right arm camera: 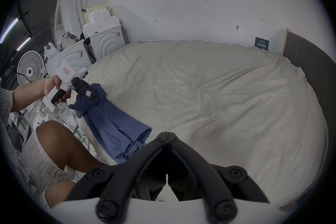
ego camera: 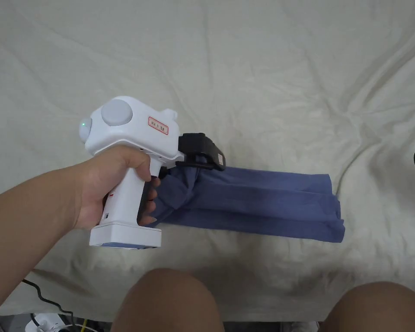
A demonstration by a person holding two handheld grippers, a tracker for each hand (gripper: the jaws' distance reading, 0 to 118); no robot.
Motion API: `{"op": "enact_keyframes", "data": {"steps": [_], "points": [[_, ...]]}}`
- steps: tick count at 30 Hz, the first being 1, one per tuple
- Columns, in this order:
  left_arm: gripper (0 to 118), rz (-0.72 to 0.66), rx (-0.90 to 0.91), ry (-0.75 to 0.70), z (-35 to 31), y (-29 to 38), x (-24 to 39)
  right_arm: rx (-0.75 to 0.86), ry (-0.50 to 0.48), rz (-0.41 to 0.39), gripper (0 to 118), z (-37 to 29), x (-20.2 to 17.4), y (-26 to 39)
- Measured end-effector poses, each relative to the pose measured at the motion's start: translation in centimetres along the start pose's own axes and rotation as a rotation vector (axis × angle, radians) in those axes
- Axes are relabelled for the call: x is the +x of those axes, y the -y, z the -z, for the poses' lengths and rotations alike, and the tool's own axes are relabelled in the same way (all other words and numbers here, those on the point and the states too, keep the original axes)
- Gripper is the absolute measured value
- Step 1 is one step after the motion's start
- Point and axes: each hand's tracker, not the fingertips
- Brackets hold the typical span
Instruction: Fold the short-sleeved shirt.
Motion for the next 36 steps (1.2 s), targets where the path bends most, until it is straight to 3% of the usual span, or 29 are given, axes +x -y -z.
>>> {"op": "enact_keyframes", "data": {"steps": [5,11,12,14,15,17,19,21,24,31,36], "points": [[90,0.024,0.022,0.251,-3.0,0.9,-0.9,0.008,-0.006,0.005,0,0.0,0.5,-0.1],[87,0.077,0.095,0.321,-9.6,1.9,-5.5,0.014,-0.007,0.011,0,-0.1,0.5,-0.1],[71,0.039,0.112,0.343,-10.1,1.6,-7.0,0.013,-0.008,0.012,0,-0.1,0.5,-0.1],[0,0.024,0.171,0.26,-10.6,1.9,-8.3,0.02,-0.004,0.017,0,0.0,0.6,0.0],[0,0.009,0.193,0.218,-11.2,1.7,-9.3,0.021,-0.008,0.026,0,0.0,0.6,0.0],[0,-0.06,0.122,0.389,-10.3,1.1,-11.5,0.023,-0.006,0.026,0,0.0,0.6,0.2],[0,-0.02,0.141,0.314,-9.4,1.0,-11.4,0.021,-0.007,0.03,0,-0.1,0.0,0.1],[0,-0.027,0.058,0.389,-6.5,1.4,-10.8,0.018,-0.005,0.032,0,-0.1,-0.2,0.3],[0,0.002,0.039,0.35,-2.8,1.5,-9.1,0.011,-0.002,0.039,0,-0.2,0.2,0.7],[0,-0.031,-0.013,0.419,2.8,0.6,-6.6,0.005,0.018,0.051,0,-0.9,1.1,1.0],[0,-0.041,-0.015,0.546,3.9,-0.1,-5.1,0.001,0.033,0.058,0,-1.2,1.6,0.9]]}}
